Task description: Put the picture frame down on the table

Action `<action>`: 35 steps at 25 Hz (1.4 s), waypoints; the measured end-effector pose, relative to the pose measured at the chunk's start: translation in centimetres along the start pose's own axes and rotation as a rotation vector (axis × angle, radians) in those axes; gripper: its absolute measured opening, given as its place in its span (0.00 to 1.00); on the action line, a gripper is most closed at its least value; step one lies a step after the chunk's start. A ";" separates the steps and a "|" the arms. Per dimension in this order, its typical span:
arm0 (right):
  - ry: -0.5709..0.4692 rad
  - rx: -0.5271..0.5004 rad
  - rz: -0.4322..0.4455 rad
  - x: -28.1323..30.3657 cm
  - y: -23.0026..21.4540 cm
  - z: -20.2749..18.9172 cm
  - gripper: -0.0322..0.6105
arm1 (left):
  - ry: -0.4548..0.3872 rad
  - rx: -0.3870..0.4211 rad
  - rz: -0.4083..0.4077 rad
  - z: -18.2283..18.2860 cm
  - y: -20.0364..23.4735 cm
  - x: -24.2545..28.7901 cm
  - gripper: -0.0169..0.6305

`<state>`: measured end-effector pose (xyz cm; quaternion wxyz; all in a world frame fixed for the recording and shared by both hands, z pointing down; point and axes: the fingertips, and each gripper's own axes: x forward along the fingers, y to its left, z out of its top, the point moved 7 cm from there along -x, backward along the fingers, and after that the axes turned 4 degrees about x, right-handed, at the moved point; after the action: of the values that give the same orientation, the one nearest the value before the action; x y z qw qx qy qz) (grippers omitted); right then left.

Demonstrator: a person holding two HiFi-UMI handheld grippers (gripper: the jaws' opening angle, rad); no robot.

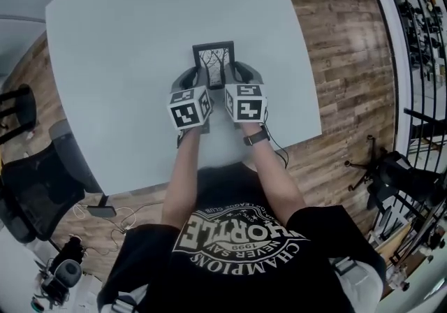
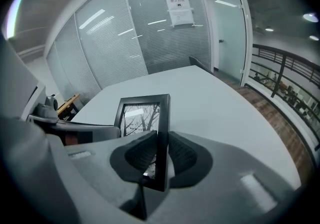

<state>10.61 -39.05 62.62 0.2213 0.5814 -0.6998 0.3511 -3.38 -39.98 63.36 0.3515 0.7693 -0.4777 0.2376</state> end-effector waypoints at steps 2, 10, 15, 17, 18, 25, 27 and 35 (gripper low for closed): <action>0.012 0.009 0.001 0.8 -0.2 -0.2 0.16 | 0.012 -0.005 0.001 -0.1 0.4 0.7 0.13; 0.066 0.031 -0.009 4.0 -0.8 -1.1 0.16 | 0.070 -0.020 -0.001 -0.9 2.0 3.7 0.13; 0.091 0.048 -0.012 5.6 -2.0 -1.6 0.16 | 0.094 -0.033 -0.005 -1.1 2.1 5.6 0.13; 0.102 0.052 -0.015 6.2 -1.7 -2.0 0.16 | 0.103 -0.033 -0.008 -1.4 2.6 5.9 0.13; 0.106 0.053 -0.016 6.4 -1.5 -2.1 0.16 | 0.106 -0.034 -0.008 -1.6 3.0 6.0 0.13; 0.090 0.043 -0.034 6.8 -1.3 -1.9 0.16 | 0.091 -0.039 -0.015 -1.4 3.3 6.2 0.13; 0.087 0.029 -0.040 6.5 -1.4 -2.0 0.16 | 0.077 -0.043 -0.026 -1.5 2.9 6.0 0.13; -0.003 -0.002 -0.032 2.7 -0.1 -0.5 0.16 | -0.029 0.014 -0.040 1.0 2.6 2.1 0.13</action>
<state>10.00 -40.49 64.87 0.2265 0.5928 -0.6910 0.3461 -4.80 -42.68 65.04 0.3440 0.7845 -0.4654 0.2227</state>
